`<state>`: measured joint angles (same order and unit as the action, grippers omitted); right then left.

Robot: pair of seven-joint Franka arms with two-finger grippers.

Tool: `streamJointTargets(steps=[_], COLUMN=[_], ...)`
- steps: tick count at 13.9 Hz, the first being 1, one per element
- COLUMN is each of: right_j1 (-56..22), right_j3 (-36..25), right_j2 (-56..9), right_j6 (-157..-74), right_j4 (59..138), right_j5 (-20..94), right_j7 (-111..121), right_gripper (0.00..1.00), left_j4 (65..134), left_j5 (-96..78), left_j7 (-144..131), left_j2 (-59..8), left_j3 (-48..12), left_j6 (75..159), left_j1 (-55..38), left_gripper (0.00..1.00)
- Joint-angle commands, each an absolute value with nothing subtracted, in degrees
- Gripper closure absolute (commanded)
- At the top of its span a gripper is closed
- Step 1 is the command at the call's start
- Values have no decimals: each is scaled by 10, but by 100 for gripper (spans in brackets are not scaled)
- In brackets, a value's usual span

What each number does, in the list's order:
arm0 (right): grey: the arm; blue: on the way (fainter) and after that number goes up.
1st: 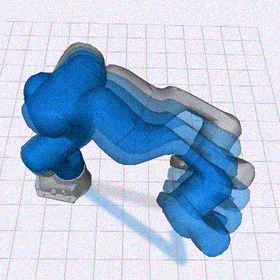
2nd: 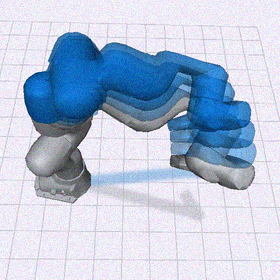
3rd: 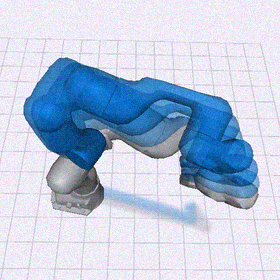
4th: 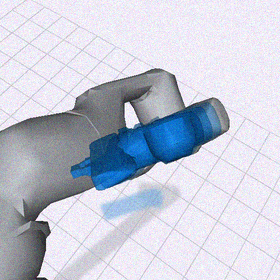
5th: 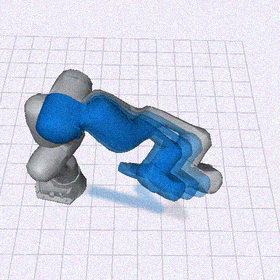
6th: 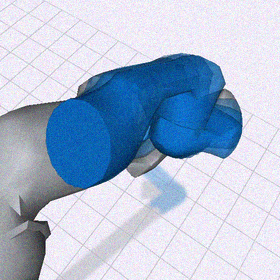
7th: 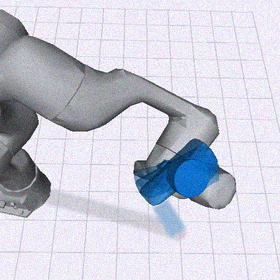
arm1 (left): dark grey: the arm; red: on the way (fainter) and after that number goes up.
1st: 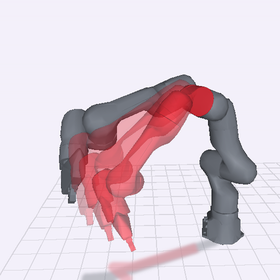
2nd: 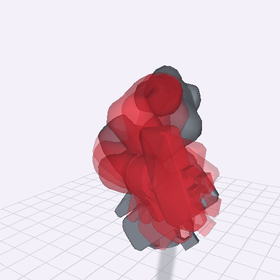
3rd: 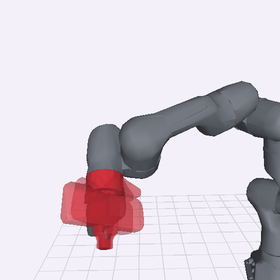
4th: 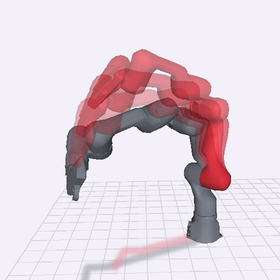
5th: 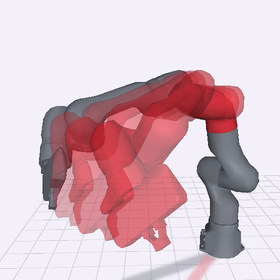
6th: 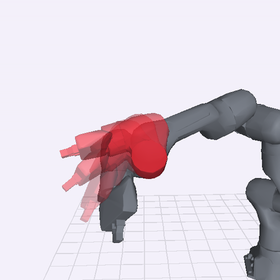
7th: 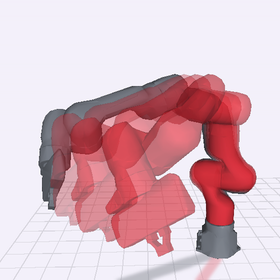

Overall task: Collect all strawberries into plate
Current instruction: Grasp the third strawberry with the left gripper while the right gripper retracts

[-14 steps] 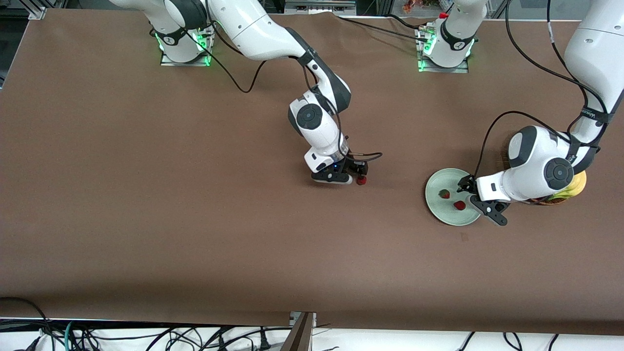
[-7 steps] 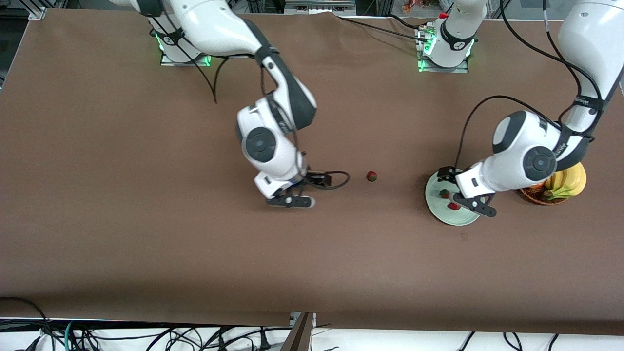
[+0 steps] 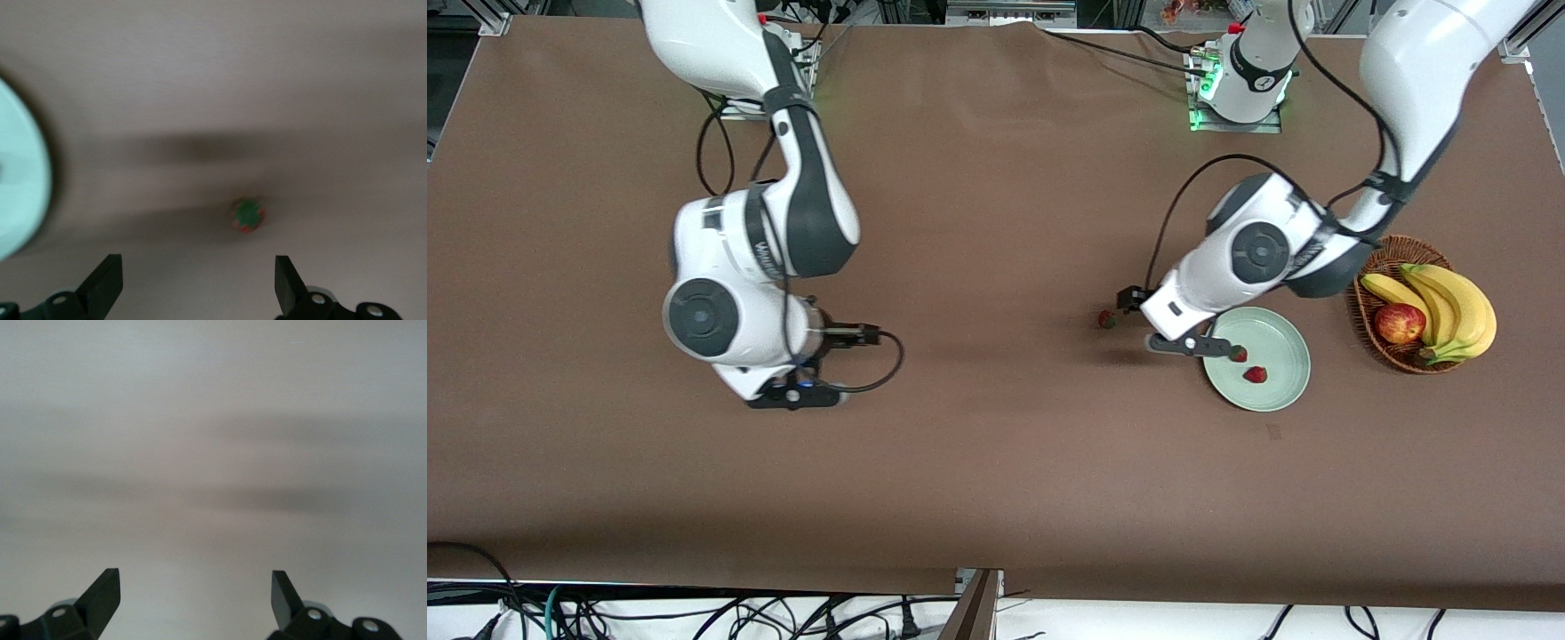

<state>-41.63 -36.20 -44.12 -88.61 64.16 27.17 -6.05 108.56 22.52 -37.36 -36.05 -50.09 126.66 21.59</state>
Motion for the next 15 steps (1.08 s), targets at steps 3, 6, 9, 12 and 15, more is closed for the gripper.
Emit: streamJointTargets(steps=[3, 6, 9, 12, 15], right_j1=[-273, -174, -83, -40, -15], right_j3=[-243, -153, -51, -31, -27], right_j2=[-284, -198, -126, -44, 10], right_j6=[-853, -833, -790, -793, -795], right_j4=[759, 801, 822, 876, 887], right_j5=[115, 49, -2, -4, -7], right_j7=[-7, -8, -13, -8, -10], right_gripper=[0, 0, 0, 0, 0], left_j4=[1084, 1083, 1082, 1080, 1078], left_j5=[274, 275, 275, 275, 275], left_j7=[-470, -491, -491, -487, -481], left_j2=[-399, -406, -406, -405, -394], left_j3=[-394, -360, -353, -353, -354], left_j6=[1359, 1368, 1368, 1368, 1353], left_j1=[97, 51, 42, 42, 55], left_gripper=[0, 0, 35, 98, 100])
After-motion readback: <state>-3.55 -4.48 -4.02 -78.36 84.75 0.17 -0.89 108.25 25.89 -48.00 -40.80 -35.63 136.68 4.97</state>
